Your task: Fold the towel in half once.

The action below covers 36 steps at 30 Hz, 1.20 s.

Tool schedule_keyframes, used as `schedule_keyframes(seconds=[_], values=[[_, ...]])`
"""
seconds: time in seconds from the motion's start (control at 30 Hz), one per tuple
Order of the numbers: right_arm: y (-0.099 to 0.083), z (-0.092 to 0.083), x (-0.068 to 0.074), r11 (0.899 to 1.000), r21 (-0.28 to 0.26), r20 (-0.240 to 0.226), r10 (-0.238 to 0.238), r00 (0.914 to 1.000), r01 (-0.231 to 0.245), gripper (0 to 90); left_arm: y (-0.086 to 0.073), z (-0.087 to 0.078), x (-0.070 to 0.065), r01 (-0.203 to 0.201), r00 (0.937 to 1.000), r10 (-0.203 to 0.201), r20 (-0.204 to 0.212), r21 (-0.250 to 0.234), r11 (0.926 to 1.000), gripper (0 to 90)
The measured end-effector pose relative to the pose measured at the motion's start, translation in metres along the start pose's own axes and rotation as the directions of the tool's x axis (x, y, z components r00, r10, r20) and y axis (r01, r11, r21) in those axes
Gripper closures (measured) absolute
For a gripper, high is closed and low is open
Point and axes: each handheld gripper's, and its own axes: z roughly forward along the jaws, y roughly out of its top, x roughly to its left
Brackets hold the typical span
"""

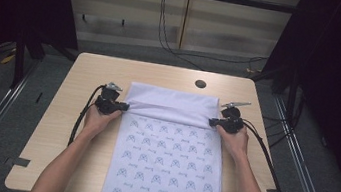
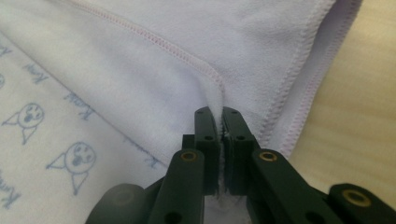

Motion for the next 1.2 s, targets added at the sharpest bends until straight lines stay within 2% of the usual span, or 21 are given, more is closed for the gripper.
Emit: schedule_keyframes(seconds=[0.1, 0.13, 0.2, 0.27, 0.33, 0.37, 0.4, 0.47, 0.5, 0.57, 0.63, 0.67, 0.73, 0.9, 1.0, 1.07, 1.13, 1.17, 1.2], values=[[0.010, 0.010, -0.004, 0.999, -0.025, 0.042, 0.031, 0.9986, -0.029, 86.6, 0.003, 0.005, 0.004, 0.013, 0.9999, -0.013, -0.006, -0.020, 0.9997, 87.6], [0.013, 0.013, -0.005, 0.999, -0.024, 0.061, 0.026, 0.9978, -0.025, 86.5, 0.005, 0.008, 0.009, 0.029, 0.9996, -0.029, 0.000, -0.028, 0.9992, 87.6], [0.016, 0.017, -0.006, 0.998, -0.043, 0.080, 0.049, 0.9956, -0.045, 86.5, 0.005, 0.008, 0.011, 0.041, 0.9991, -0.041, 0.011, -0.029, 0.9987, 87.5], [0.017, 0.019, -0.006, 0.997, -0.053, 0.080, 0.068, 0.9944, -0.064, 86.6, 0.006, 0.007, 0.010, 0.034, 0.9994, -0.033, 0.004, -0.022, 0.9992, 87.6], [0.017, 0.017, -0.006, 0.998, -0.048, 0.088, 0.038, 0.9954, -0.034, 86.5, 0.006, 0.005, 0.008, 0.029, 0.9995, -0.028, 0.015, -0.020, 0.9994, 87.6], [0.017, 0.014, -0.006, 0.998, -0.050, 0.085, 0.034, 0.9958, -0.030, 86.5, 0.006, 0.001, 0.008, 0.024, 0.9992, -0.023, 0.033, -0.030, 0.9992, 87.6], [0.018, 0.010, -0.007, 0.997, -0.070, 0.077, 0.025, 0.9967, -0.019, 86.5, 0.006, -0.003, 0.007, 0.041, 0.9980, -0.038, 0.051, -0.059, 0.9975, 87.7], [0.022, -0.001, -0.007, 0.992, -0.119, 0.050, 0.045, 0.9977, -0.039, 86.5, 0.011, -0.018, 0.006, 0.036, 0.9974, -0.029, 0.066, -0.106, 0.9937, 87.6], [0.026, -0.011, -0.008, 0.987, -0.160, 0.032, 0.033, 0.9989, -0.028, 86.6, 0.014, -0.027, 0.005, 0.041, 0.9963, -0.031, 0.080, -0.131, 0.9905, 87.6], [0.035, -0.032, -0.008, 0.973, -0.229, -0.009, 0.039, 0.9992, -0.041, 86.6, 0.022, -0.046, 0.002, 0.025, 0.9957, -0.009, 0.092, -0.174, 0.9845, 87.6], [0.042, -0.055, -0.006, 0.959, -0.283, -0.037, 0.016, 0.9992, -0.026, 86.6, 0.030, -0.070, -0.005, -0.009, 0.9950, 0.029, 0.095, -0.210, 0.9777, 87.6], [0.045, -0.063, -0.004, 0.955, -0.295, -0.041, -0.003, 0.9991, -0.009, 86.6, 0.036, -0.084, -0.010, -0.045, 0.9938, 0.067, 0.089, -0.229, 0.9725, 87.6], [0.051, -0.088, 0.003, 0.945, -0.325, -0.036, -0.053, 0.9979, 0.038, 86.6, 0.042, -0.107, -0.020, -0.082, 0.9908, 0.107, 0.084, -0.257, 0.9628, 87.5], [0.054, -0.137, 0.020, 0.917, -0.392, -0.057, -0.107, 0.9927, 0.076, 86.6, 0.052, -0.154, -0.043, -0.119, 0.9822, 0.159, 0.100, -0.325, 0.9382, 87.4], [0.050, -0.163, 0.029, 0.904, -0.415, -0.065, -0.144, 0.9875, 0.105, 86.6, 0.054, -0.180, -0.053, -0.110, 0.9754, 0.173, 0.137, -0.374, 0.9207, 87.4], [0.047, -0.178, 0.034, 0.892, -0.436, -0.072, -0.164, 0.9838, 0.117, 86.6, 0.055, -0.195, -0.061, -0.128, 0.9715, 0.194, 0.136, -0.389, 0.9123, 87.4], [0.044, -0.195, 0.041, 0.878, -0.460, -0.080, -0.185, 0.9796, 0.128, 86.6, 0.055, -0.209, -0.069, -0.135, 0.9672, 0.209, 0.145, -0.403, 0.9053, 87.4], [0.042, -0.205, 0.045, 0.870, -0.478, -0.096, -0.190, 0.9771, 0.122, 86.6, 0.054, -0.216, -0.073, -0.141, 0.9660, 0.217, 0.140, -0.418, 0.8975, 87.4], [0.040, -0.213, 0.047, 0.858, -0.499, -0.111, -0.197, 0.9741, 0.117, 86.6, 0.051, -0.222, -0.076, -0.134, 0.9626, 0.222, 0.155, -0.438, 0.8890, 87.4]])
